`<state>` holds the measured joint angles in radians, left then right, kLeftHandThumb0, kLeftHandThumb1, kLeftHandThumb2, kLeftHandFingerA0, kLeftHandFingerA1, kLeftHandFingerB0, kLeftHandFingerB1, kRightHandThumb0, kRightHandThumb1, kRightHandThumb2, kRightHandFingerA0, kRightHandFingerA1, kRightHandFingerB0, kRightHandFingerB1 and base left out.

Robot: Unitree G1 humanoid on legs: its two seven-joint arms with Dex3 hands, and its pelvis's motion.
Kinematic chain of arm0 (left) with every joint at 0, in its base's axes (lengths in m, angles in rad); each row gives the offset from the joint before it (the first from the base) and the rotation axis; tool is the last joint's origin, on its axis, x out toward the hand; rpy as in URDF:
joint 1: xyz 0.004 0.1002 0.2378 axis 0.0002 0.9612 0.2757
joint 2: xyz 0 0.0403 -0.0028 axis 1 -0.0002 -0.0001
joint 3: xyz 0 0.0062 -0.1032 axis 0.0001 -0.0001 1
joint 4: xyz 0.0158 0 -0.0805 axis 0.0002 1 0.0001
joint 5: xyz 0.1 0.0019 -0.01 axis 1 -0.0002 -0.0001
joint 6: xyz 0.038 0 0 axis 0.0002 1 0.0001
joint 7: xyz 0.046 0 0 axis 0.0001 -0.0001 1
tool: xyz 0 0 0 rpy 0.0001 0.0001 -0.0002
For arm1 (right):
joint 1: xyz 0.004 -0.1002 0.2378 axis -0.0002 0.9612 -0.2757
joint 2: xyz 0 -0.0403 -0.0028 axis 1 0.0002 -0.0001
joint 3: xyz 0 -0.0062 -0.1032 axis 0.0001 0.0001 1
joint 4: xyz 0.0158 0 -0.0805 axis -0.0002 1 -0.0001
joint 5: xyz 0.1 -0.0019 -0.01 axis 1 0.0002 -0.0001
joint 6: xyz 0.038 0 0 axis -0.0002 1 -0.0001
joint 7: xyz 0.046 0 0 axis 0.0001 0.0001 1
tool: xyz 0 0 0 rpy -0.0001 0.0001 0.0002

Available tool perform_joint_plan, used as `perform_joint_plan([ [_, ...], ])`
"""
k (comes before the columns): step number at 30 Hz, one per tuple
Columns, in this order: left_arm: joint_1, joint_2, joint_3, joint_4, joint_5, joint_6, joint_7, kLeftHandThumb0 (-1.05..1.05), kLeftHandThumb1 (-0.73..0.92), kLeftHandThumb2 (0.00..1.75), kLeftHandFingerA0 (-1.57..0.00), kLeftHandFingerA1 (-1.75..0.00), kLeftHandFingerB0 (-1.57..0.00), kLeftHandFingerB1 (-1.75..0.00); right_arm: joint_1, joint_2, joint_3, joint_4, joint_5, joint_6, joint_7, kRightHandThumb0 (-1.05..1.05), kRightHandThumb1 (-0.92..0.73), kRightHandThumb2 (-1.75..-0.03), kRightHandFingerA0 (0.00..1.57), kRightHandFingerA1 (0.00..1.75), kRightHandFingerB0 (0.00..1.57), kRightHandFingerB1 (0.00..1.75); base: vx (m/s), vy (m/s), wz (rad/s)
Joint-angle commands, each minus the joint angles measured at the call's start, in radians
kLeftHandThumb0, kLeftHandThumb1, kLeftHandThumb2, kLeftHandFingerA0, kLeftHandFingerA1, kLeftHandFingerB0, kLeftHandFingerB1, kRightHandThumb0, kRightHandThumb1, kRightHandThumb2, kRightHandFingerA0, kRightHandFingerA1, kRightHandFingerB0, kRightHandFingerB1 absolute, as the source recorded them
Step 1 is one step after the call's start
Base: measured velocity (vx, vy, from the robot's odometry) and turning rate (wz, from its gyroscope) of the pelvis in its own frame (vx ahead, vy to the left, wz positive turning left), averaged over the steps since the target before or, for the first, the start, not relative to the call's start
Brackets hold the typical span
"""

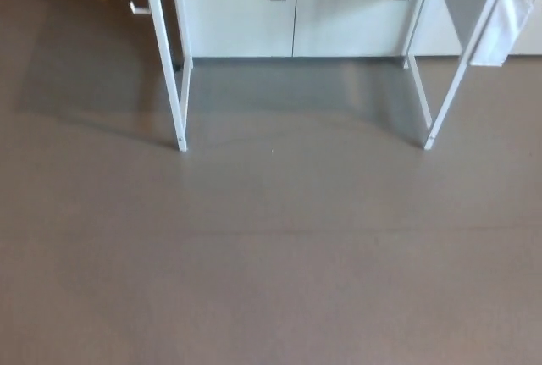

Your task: The robot walk towards a table in front and then clicks the light switch button using the right hand's index finger

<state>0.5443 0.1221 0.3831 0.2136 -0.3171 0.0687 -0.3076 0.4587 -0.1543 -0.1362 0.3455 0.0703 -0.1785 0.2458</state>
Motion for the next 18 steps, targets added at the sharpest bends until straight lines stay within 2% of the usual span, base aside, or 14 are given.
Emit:
perform_joint_plan([
  [1, 0.004, 0.004, -0.001, 0.002, 0.011, -0.013, 0.011, -0.14, 0.73, 0.62, -0.22, -0.37, -0.20, -0.32, -0.005, -0.015, -0.008, -0.002, 0.005, -0.003, -0.002, -0.19, -0.54, -0.56, 0.55, 0.42, 0.45, 0.38, 0.21, -0.034, 0.17],
  [11, 0.011, -0.007, -0.001, -0.022, 0.007, 0.000, 0.028, -0.16, 0.71, 0.62, -0.23, -0.39, -0.21, -0.33, 0.010, -0.019, 0.002, -0.028, -0.007, 0.011, -0.013, -0.20, -0.54, -0.56, 0.54, 0.41, 0.44, 0.38, 0.35, -0.180, 0.28],
  [18, 0.017, -0.001, -0.005, -0.013, 0.005, -0.009, 0.012, -0.18, 0.71, 0.62, -0.23, -0.38, -0.21, -0.33, 0.003, -0.016, -0.001, -0.017, 0.005, 0.010, -0.006, -0.18, -0.54, -0.56, 0.55, 0.42, 0.44, 0.38, 0.30, 0.046, -0.16],
])
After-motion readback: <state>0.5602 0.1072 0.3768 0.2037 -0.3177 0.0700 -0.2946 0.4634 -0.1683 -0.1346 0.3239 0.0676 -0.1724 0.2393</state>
